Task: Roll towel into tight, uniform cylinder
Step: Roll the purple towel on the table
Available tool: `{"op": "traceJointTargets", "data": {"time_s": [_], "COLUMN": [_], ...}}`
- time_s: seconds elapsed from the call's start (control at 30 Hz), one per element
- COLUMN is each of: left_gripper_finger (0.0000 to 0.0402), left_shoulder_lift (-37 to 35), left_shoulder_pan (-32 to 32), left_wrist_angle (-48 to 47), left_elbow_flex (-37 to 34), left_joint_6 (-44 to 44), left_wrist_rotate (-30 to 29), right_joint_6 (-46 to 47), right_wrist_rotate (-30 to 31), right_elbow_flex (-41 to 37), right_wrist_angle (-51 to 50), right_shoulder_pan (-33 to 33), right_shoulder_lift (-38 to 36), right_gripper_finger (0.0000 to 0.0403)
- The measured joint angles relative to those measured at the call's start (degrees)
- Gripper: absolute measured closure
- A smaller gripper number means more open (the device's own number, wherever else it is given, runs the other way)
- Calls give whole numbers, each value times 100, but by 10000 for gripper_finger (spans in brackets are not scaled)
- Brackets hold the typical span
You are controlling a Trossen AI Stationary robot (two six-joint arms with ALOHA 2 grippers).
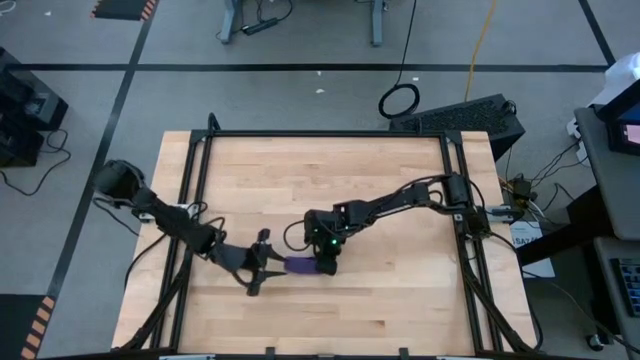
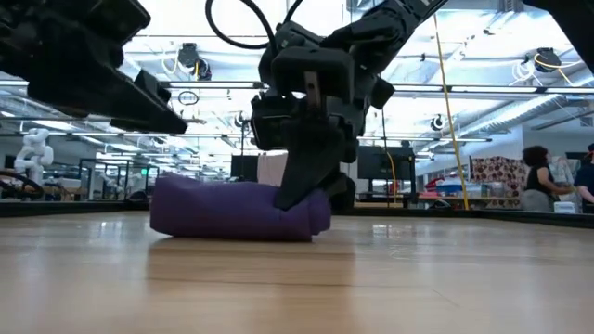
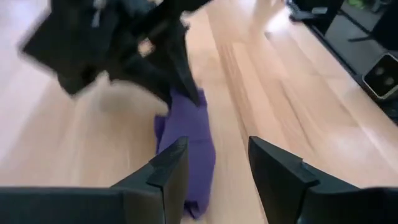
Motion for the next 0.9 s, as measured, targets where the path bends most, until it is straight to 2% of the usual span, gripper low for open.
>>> {"op": "traceJointTargets", "data": {"time_s": [0.1, 0.3, 0.53, 0.7, 0.8, 0.9], "left_gripper_finger": [232, 232, 232, 252, 286, 337], "left_shoulder_lift": [247, 858, 1507, 1711, 1737, 1739], "left_shoulder_pan": [-135, -134, 28, 353, 571, 706], "left_wrist_angle": [454, 1048, 1037, 958, 804, 725], "left_elbow_flex": [2, 41, 220, 238, 243, 247], "left_joint_6": [564, 1628, 1643, 999, 655, 514], "left_wrist_rotate": [-302, -311, -744, -310, 224, 652], "right_joint_6": [50, 255, 340, 351, 317, 292], "right_wrist_rotate": [-216, -416, -689, -716, -616, -540], "right_elbow_flex": [-2, -2, -2, -2, -2, -2], "right_wrist_angle": [-23, -27, 3, 8, 21, 35], "right_shoulder_pan": [-74, -134, -132, -128, -116, -101], "right_shoulder_lift": [2, 4, 4, 4, 4, 4], "right_gripper_finger": [357, 357, 357, 355, 343, 324]}}
